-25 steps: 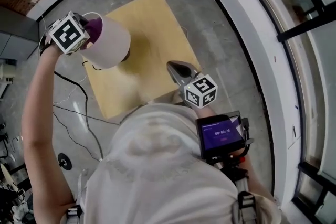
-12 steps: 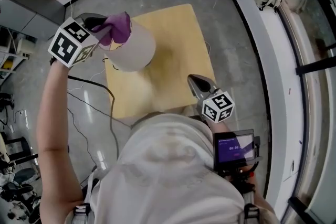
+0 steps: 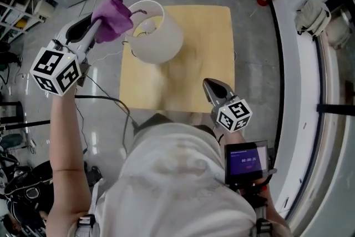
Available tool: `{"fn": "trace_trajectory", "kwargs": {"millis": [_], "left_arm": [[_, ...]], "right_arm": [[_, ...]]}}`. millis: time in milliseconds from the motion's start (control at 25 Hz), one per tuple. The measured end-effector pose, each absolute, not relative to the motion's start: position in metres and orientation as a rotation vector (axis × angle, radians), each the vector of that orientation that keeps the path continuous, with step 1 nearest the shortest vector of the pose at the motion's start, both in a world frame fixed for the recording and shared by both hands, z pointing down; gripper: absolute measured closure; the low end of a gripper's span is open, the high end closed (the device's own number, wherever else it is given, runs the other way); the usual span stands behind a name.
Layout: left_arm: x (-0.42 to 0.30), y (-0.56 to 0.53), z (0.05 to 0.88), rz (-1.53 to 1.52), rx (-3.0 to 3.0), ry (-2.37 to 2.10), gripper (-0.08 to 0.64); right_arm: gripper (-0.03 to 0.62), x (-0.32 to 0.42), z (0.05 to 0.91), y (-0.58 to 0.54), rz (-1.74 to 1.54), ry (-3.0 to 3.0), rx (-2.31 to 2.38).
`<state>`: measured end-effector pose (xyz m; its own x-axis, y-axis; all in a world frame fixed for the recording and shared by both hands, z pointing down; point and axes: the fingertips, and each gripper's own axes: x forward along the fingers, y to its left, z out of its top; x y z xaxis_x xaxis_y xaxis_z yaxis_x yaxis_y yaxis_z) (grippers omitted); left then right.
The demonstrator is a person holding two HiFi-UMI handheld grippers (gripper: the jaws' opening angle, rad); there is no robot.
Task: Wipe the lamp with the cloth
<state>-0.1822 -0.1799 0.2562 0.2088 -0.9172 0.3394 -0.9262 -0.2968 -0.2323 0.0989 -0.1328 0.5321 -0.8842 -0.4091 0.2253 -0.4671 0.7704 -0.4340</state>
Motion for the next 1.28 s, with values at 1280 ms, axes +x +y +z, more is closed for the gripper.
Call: {"fn": "trace_trajectory", "kwargs": {"millis": [1280], "left_arm": [[-0.235, 0.006, 0.426, -0.025, 2.349, -1.635, 0.491]], "right_arm": [[0.581, -0.029, 0.430, -0.013, 0.423, -2.931, 0.735]]}}
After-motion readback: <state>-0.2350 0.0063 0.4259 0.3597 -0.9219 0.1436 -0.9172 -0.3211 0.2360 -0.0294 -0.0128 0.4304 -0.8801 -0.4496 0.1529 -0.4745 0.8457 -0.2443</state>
